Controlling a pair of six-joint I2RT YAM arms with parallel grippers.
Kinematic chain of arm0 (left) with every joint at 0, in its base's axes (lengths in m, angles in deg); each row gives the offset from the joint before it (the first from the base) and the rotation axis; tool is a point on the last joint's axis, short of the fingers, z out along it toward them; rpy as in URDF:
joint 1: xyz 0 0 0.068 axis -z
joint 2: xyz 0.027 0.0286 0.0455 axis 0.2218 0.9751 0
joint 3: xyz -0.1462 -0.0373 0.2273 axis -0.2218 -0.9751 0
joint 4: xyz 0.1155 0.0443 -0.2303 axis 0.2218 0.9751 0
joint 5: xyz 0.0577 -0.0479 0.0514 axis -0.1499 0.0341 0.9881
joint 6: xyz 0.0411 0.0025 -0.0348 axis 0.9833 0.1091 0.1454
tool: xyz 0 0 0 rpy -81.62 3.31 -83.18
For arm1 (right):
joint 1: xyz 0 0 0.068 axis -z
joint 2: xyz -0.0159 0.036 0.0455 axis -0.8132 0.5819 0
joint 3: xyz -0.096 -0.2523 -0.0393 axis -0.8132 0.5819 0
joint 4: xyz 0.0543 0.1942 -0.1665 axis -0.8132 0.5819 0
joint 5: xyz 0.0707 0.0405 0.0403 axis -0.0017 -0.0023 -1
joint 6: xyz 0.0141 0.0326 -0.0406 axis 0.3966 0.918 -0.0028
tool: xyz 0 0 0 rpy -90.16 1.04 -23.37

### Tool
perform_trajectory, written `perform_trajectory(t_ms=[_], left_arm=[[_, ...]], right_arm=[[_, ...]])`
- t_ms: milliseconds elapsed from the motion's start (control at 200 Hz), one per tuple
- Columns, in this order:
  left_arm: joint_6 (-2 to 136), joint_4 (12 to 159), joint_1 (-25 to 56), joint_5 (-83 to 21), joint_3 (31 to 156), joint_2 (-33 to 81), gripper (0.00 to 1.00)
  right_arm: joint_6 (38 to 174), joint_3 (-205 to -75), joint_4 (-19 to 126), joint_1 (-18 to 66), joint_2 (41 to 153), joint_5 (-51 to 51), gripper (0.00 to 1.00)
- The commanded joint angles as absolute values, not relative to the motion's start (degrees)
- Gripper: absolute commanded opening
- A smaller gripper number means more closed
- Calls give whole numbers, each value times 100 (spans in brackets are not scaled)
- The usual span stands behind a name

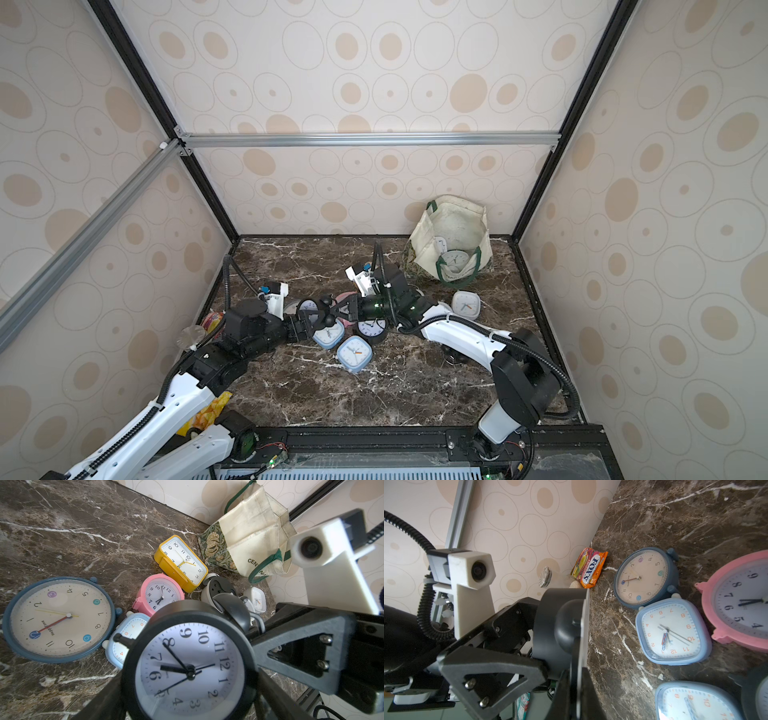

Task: Put the alarm clock into the canvas bag
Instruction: Place the alarm at the canvas bag.

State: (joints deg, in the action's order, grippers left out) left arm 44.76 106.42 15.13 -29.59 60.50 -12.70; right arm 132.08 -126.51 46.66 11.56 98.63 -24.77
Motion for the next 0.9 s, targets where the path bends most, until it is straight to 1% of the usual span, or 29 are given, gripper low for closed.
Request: perform_trajectory(t_ms=[0, 35, 105, 155, 160, 165, 175, 180, 190, 200, 310, 400, 545, 700, 795, 895], left_arm=[[4492, 10415, 1480, -3017, 6081, -1283, 62], [4491, 10403, 1478, -3011, 6063, -1283, 62], [4474, 10376, 1478, -3047, 6049, -1253, 64], [4460, 10359, 1480, -3041, 6054, -1255, 70], [4453, 10358, 1479, -3041, 6048, -1255, 77], [4450, 10358, 1479, -3038, 6051, -1252, 79], [4444, 10347, 1478, -3037, 6054, -1249, 91], [4441, 10344, 1478, -3032, 6050, -1249, 95], [4433, 10326, 1474, -3037, 6052, -1261, 98], [4430, 10306, 1477, -3050, 6054, -1267, 98], [4408, 10163, 1478, -3146, 6149, -1307, 98], [4465, 10093, 1473, -3341, 6309, -1292, 98], [4439, 9763, 1478, -3591, 6345, -1497, 98], [4364, 9651, 1478, -3711, 6298, -1542, 98], [4280, 9569, 1478, -3745, 6148, -1508, 98], [4073, 9322, 1476, -3875, 5942, -1488, 98]], right_arm=[[13226, -12808, 4610, 1096, 9969, -2430, 2], [13239, -12804, 4600, 1090, 9977, -2446, 0], [13258, -12802, 4562, 1091, 9997, -2469, 0], [13211, -12819, 4604, 1086, 9980, -2439, 0], [13204, -12821, 4611, 1088, 9980, -2436, 0], [13200, -12821, 4619, 1090, 9980, -2431, 0], [13178, -12822, 4636, 1090, 9969, -2411, 0], [13174, -12822, 4645, 1095, 9965, -2405, 0], [13160, -12826, 4658, 1098, 9956, -2390, 0], [13144, -12836, 4672, 1099, 9950, -2377, 0], [13018, -12798, 4712, 1189, 9786, -2260, 0], [13112, -12666, 4592, 1512, 9565, -2229, 0], [13230, -12260, 4296, 2375, 8979, -2008, 0], [13179, -12142, 4489, 3409, 8465, -1754, 0], [13120, -12035, 4463, 4092, 8196, -1333, 0], [13023, -12013, 4409, 4570, 8049, -758, 0]])
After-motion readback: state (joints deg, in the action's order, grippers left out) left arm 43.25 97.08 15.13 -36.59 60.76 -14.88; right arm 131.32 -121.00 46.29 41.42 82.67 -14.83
